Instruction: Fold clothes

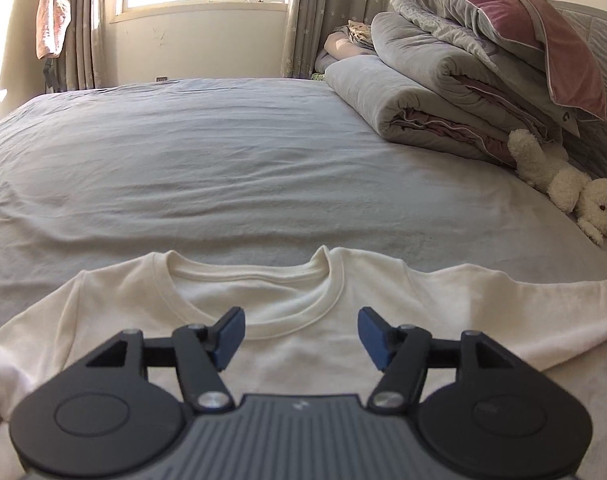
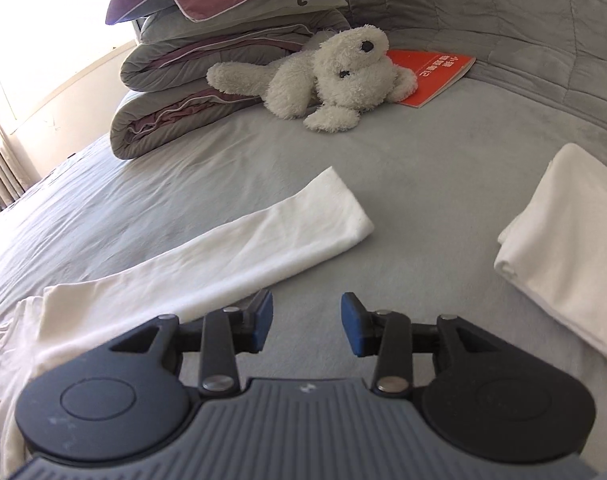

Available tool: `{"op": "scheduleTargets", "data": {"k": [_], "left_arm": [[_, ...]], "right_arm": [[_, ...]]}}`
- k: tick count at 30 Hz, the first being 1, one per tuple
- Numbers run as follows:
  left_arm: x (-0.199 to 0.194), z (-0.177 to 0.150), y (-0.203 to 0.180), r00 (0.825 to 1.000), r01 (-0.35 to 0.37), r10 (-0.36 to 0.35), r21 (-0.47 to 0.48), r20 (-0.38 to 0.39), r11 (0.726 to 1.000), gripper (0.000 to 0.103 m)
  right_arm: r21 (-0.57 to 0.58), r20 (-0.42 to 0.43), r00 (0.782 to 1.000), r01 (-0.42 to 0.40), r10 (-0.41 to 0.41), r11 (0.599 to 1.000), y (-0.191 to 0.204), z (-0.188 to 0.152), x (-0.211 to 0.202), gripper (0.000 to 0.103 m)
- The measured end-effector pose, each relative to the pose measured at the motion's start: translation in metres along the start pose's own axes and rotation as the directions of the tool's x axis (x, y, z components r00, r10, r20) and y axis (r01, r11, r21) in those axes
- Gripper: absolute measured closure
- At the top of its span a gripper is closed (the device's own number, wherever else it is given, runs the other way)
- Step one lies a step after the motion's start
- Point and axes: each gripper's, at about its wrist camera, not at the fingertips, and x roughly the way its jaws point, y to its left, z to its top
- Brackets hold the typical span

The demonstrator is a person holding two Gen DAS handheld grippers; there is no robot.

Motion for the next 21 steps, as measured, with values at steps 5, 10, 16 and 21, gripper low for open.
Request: {"op": "scheduleTargets", "data": {"k": [5, 10, 16, 21], "left_arm": [[-0.04, -0.03, 0.01, 1.0, -0.019, 0.02, 0.039, -0.02, 0.999, 0.035], [-0.072, -0.056, 0.018, 0.998, -0.031, 0.034, 0.069, -0.047, 0.997, 0.034], [-0.101, -0.086, 0.023, 0.994, -0.044, 0.052, 0.085, -0.091, 0.995, 0.031], [-0.12, -0.108, 0.021, 0.993, -0.036, 0.049, 0.123, -0.105, 0.992, 0.028]], "right_arm": [[0.02, -0.034, 0.999, -0.034, 0.035, 0.999, 0.013, -0.017, -0.024, 0.06], [0.032, -0.062, 0.996, -0.069, 0.071, 0.997, 0.028, -0.029, -0.047, 0.06], [0.007, -0.09, 0.991, -0.099, 0.099, 0.995, 0.058, -0.034, -0.074, 0.059], [0.051, -0.127, 0.984, -0.118, 0.124, 0.992, 0.082, -0.041, -0.089, 0.057]]}}
